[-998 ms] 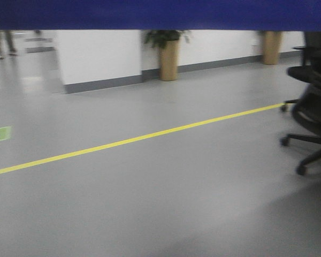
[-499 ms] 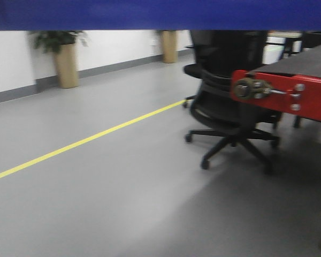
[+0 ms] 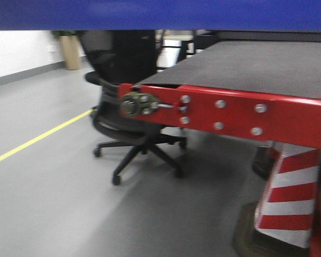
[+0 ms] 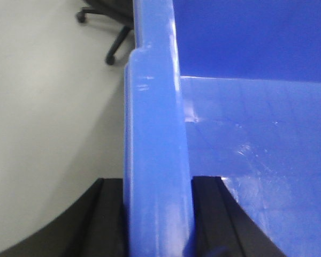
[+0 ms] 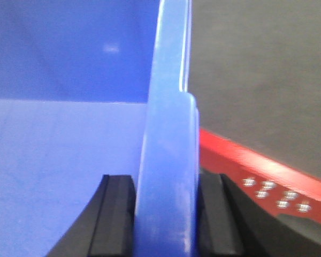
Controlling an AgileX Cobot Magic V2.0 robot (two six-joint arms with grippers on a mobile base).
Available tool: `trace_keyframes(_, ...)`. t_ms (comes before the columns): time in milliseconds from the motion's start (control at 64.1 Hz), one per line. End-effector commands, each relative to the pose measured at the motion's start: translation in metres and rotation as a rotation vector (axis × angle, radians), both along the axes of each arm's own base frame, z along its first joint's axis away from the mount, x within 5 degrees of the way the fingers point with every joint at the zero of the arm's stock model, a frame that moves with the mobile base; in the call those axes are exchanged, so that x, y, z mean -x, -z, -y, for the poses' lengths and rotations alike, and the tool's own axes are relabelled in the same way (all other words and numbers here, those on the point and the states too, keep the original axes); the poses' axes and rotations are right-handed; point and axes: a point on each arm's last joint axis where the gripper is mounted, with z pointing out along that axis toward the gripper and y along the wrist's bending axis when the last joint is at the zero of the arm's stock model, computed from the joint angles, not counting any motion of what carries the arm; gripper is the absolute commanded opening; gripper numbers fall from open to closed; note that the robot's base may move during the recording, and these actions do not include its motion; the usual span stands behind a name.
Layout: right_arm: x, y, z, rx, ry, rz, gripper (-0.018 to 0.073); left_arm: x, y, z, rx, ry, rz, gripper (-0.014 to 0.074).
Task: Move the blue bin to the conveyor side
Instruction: 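Position the held blue bin above the black conveyor belt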
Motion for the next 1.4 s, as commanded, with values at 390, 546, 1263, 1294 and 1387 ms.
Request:
trace_keyframes(390, 0.0045, -0.0167, 0.0008, -0.016, -0.008, 0.138, -0.0088, 0.0038, -0.0152, -0.0001, 0.005, 0.008, 0.128, -0.0018)
trace_keyframes(546, 0.0045, -0.0167, 0.0008, -0.016, -0.008, 0.138, -0.0088, 0.0038, -0.0152, -0.0001, 0.005, 0.008, 0.128, -0.0018)
trace_keyframes(1263, 0.0045, -0.0167, 0.0008, -0.016, -0.008, 0.138, -0.0088, 0.0038, -0.0152, -0.0001, 0.005, 0.008, 0.128, -0.0018)
trace_keyframes(1294, 0.0045, -0.0167, 0.0008, -0.016, -0.008, 0.138, -0.0088, 0.0038, -0.0152, -0.0001, 0.005, 0.008, 0.128, -0.0018)
trace_keyframes(1387, 0.0045, -0.0167, 0.0008, -0.016, -0.008, 0.138, -0.0088, 0.0038, -0.0152, -0.0001, 0.005, 0.008, 0.128, -0.0018)
